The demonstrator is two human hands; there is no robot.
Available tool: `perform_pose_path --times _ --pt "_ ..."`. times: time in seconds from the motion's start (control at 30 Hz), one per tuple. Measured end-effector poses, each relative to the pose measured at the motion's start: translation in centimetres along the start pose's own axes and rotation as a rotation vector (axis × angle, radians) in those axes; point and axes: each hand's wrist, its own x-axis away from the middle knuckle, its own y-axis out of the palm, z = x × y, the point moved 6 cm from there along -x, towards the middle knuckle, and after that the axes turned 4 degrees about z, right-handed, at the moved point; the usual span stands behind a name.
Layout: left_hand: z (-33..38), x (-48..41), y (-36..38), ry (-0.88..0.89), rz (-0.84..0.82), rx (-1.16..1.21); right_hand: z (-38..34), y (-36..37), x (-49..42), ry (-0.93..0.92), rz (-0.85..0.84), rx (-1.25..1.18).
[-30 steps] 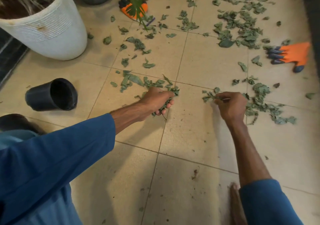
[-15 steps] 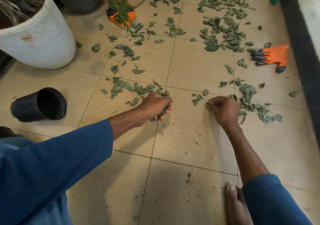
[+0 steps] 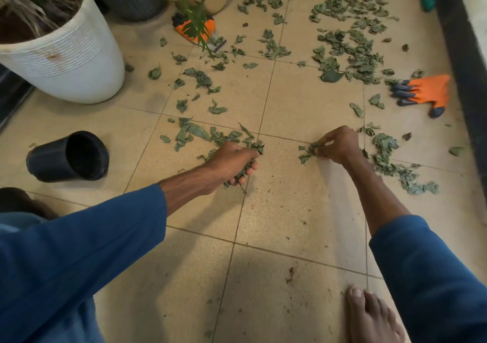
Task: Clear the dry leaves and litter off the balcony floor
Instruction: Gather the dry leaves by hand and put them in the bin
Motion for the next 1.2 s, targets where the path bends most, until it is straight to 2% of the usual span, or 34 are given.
perform_pose_path --times 0.13,0.3,0.4,0.57,0.63,0.73,0.83,0.97,1.03,1.2 --pt "-0.4 0.0 -0.4 -0.007 0.009 0.002 0.0 0.5 0.2 -0.044 0.055 0.026" --pt "-0.5 -0.1 -0.4 -0.017 0.005 0.013 1.0 -2.4 2.2 0.022 0.093 -0.300" --pt "-0.7 0.0 0.0 -0.076 -0.027 0.093 -1.1 -3.3 4.6 -0.025 0.019 -0.497" --pt "-0.4 0.1 0.8 -0.181 -0.076 0.247 -9.1 -3.1 11.1 -0.240 -0.192 -0.656" --pt "0.1 0.2 1.1 -0.207 -0.110 0.306 -11.6 -2.4 13.3 -0.310 -0.216 -0.595" --pt "0.8 1.0 1.7 -0.265 -0.178 0.436 -13.6 -0.8 15.1 -0.376 -0.138 -0.438" --pt "0.5 1.4 1.6 -0.317 -0.177 0.492 -14.0 0.6 15.5 -0.392 -0.060 -0.376" --pt "-0.3 0.8 0.9 -0.315 -0.105 0.442 -14.2 1.8 15.8 -0.389 -0.018 -0.296" --pt "-0.9 0.3 0.4 -0.310 -0.052 0.399 -14.8 2.6 16.4 -0.447 -0.010 -0.243" --pt "-1.6 0.1 -0.7 -0.292 0.048 0.252 -15.5 4.1 17.1 -0.583 -0.136 -0.153"
